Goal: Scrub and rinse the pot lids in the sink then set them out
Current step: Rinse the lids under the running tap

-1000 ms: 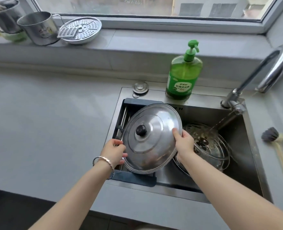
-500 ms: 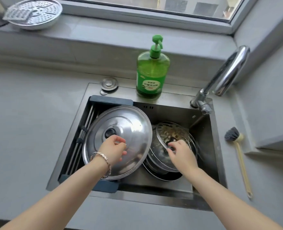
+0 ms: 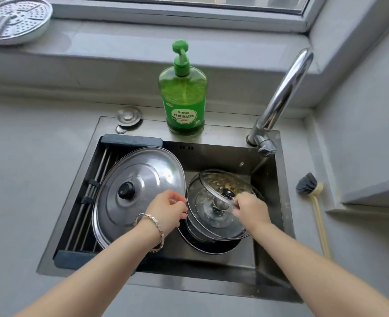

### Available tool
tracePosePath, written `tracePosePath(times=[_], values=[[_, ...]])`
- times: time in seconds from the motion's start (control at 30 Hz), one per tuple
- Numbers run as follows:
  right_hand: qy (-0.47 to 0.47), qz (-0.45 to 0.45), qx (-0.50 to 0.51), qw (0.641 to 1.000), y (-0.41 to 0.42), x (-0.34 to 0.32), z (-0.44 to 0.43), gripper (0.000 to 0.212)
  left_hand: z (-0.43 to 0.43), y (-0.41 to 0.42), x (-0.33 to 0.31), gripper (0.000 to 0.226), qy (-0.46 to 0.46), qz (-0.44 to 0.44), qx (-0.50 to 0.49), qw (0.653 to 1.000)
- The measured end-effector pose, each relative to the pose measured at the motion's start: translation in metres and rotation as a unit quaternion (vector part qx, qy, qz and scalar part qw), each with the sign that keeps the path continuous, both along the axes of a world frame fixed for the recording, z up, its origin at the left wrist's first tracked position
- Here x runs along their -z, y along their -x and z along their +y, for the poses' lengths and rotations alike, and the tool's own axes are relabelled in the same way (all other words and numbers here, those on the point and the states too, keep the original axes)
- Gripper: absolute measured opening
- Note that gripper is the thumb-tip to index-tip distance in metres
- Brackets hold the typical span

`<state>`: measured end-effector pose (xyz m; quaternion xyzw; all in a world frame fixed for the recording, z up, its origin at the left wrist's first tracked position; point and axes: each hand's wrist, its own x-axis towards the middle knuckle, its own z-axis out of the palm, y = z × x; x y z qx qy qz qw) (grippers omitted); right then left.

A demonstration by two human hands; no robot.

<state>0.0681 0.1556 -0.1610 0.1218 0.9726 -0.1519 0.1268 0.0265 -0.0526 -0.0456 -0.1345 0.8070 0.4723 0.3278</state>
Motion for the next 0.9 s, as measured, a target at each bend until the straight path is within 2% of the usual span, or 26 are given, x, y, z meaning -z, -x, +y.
tracePosePath(times=[0.1,0.17,0.23,0.3,0.33,0.4,0.47,0.53,0.6,0.67,0.77,0.9], values=[[0.082,0.064,-0.003,0.995,-0.001,-0.029,0.016,0.015,0.019,0.001,-0.001,0.014,-0.028,-0.041,-0.02,0.999],[0.129,0.088,-0.013,0.988,-0.01,-0.048,0.019,0.014,0.034,0.004,-0.008,0.011,-0.063,-0.099,-0.034,0.993],[0.152,0.119,-0.021,0.981,-0.024,-0.063,0.017,0.015,0.05,0.007,-0.016,0.027,-0.106,-0.181,-0.049,0.976],[0.161,0.163,-0.036,0.973,-0.039,-0.078,0.01,0.016,0.065,0.009,-0.025,0.036,-0.115,-0.225,-0.042,0.967],[0.161,0.181,-0.051,0.969,-0.045,-0.085,0.007,0.016,0.072,0.01,-0.03,0.034,-0.103,-0.227,-0.037,0.968],[0.152,0.186,-0.093,0.966,-0.052,-0.102,0.003,0.016,0.082,0.009,-0.037,0.016,-0.075,-0.205,-0.047,0.975],[0.171,0.117,-0.095,0.974,-0.049,-0.119,0.005,0.029,0.084,0.01,-0.039,0.004,-0.055,-0.185,-0.055,0.98],[0.252,0.05,-0.003,0.967,-0.035,-0.129,0.011,0.053,0.08,0.01,-0.038,0.014,-0.055,-0.154,-0.051,0.985],[0.304,0.037,0.153,0.94,-0.01,-0.132,0.025,0.067,0.073,0.008,-0.035,0.022,-0.071,-0.113,-0.034,0.99],[0.307,-0.001,0.27,0.913,0.02,-0.129,0.037,0.063,0.067,0.007,-0.035,0.027,-0.076,-0.06,-0.012,0.995],[0.346,-0.035,0.351,0.869,0.061,-0.121,0.045,0.048,0.061,0.01,-0.041,0.037,-0.09,-0.004,-0.006,0.996],[0.319,-0.07,0.367,0.871,0.089,-0.099,0.051,0.038,0.052,0.014,-0.048,0.041,-0.118,0.004,-0.013,0.993]])
